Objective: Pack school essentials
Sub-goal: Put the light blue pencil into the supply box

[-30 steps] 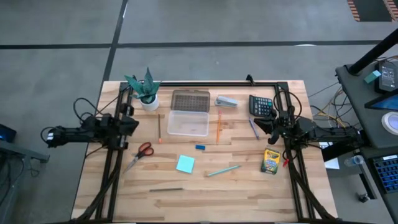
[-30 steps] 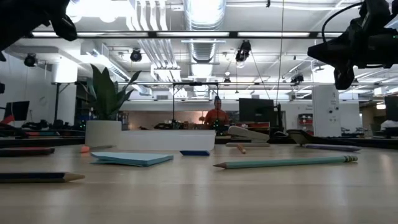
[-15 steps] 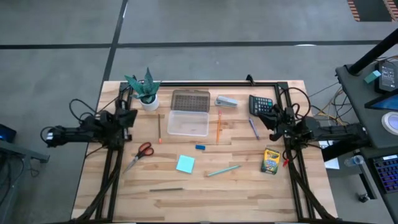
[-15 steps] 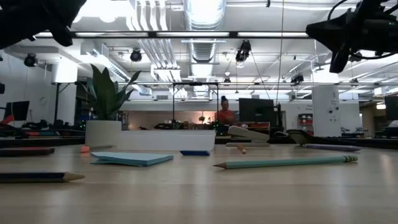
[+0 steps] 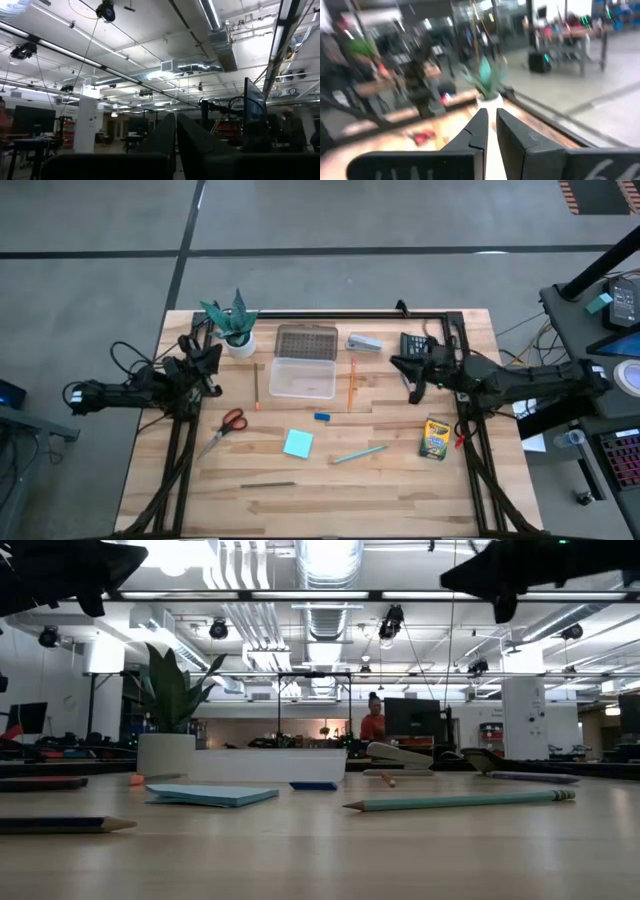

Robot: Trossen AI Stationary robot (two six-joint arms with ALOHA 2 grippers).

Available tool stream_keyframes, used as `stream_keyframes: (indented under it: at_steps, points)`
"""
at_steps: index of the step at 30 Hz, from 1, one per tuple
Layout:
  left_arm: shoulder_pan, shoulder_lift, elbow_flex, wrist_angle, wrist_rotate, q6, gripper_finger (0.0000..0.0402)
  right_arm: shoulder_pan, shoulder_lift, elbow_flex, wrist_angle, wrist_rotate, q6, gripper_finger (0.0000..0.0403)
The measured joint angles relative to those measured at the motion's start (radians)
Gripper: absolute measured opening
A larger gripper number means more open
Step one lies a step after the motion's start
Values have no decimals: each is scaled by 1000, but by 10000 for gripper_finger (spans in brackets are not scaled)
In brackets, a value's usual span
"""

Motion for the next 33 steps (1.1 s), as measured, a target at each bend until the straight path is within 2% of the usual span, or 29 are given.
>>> stream_keyframes:
  at_steps: [6, 17, 23, 25, 29, 33]
  points:
    - [0, 0, 0, 0, -1, -1, 0, -1, 187, 203, -264, 41, 43, 28]
    - [0, 2, 0, -1, -8, -2, 0, -21, 494, 501, -468, 43, 222, 28]
    - [0, 14, 0, -1, -13, -2, 0, -27, 649, 679, -724, 33, 364, 28]
    - [0, 16, 0, -1, -13, -2, 0, -27, 696, 743, -826, -14, 382, 28]
    - [0, 15, 0, -1, -13, -2, 0, -17, 798, 842, -1012, -174, 358, 28]
    - [0, 19, 0, -1, -13, -2, 0, 52, 878, 911, -1101, -303, 231, 28]
